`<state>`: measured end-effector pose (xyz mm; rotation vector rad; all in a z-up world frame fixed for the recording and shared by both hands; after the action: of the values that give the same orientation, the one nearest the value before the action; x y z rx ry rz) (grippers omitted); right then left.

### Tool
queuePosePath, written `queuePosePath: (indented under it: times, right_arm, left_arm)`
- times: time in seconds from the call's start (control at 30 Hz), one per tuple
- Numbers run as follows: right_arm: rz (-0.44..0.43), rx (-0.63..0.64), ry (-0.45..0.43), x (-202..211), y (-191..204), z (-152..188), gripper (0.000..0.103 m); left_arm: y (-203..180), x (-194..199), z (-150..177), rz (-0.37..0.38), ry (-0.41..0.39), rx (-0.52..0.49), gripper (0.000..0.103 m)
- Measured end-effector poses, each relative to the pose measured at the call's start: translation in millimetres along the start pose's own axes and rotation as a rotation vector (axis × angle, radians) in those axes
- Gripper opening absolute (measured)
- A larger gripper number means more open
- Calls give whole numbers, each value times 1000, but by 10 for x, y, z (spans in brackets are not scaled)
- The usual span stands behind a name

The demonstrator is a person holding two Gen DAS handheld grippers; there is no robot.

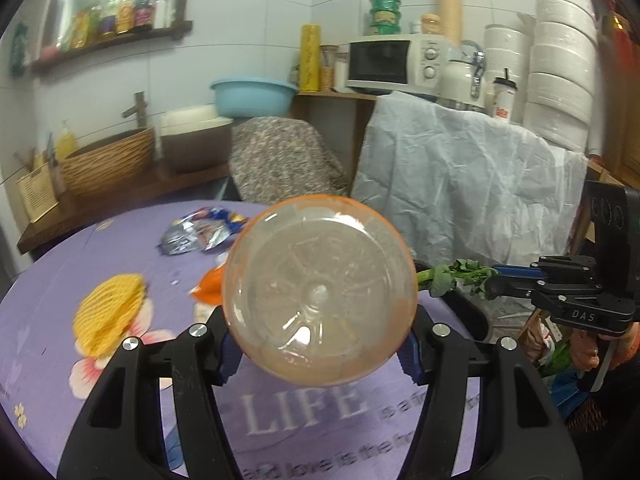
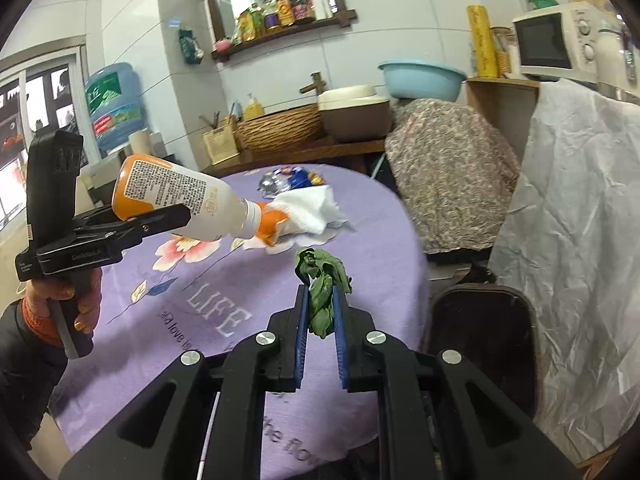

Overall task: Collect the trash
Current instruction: 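Carry bottle and leaves over the bin and open both grippers to drop them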

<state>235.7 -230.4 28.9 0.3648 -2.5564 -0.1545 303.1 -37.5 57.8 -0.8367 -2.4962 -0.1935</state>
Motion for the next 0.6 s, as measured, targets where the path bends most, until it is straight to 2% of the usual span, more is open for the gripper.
queuePosePath:
  times: [0.13, 0.27, 0.43, 0.6]
  right_arm:
    - [77, -34, -47, 215, -321, -42, 13]
    - [184, -96, -52, 352, -734, 15, 13]
    - [273, -166, 43, 104, -1213, 339, 13]
    - [294, -262, 148, -305, -1609, 843, 13]
  left_arm:
    - [-319, -268, -235, 72, -1, -1, 61]
    - [-721, -618, -412, 142, 16, -16, 61]
    - [-1071, -993, -477, 189, 58, -39, 61]
    - [-1306, -1424, -443, 207, 156, -37, 61]
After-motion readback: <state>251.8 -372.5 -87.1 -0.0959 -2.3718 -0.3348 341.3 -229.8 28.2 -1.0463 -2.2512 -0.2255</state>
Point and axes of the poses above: each gripper's, at about its wrist camera, not at the fingertips, and x roughly against the way its jaws point, y to its left, z to its underside, the point moved 2 cm from there along -x, roughly the way its jaws point
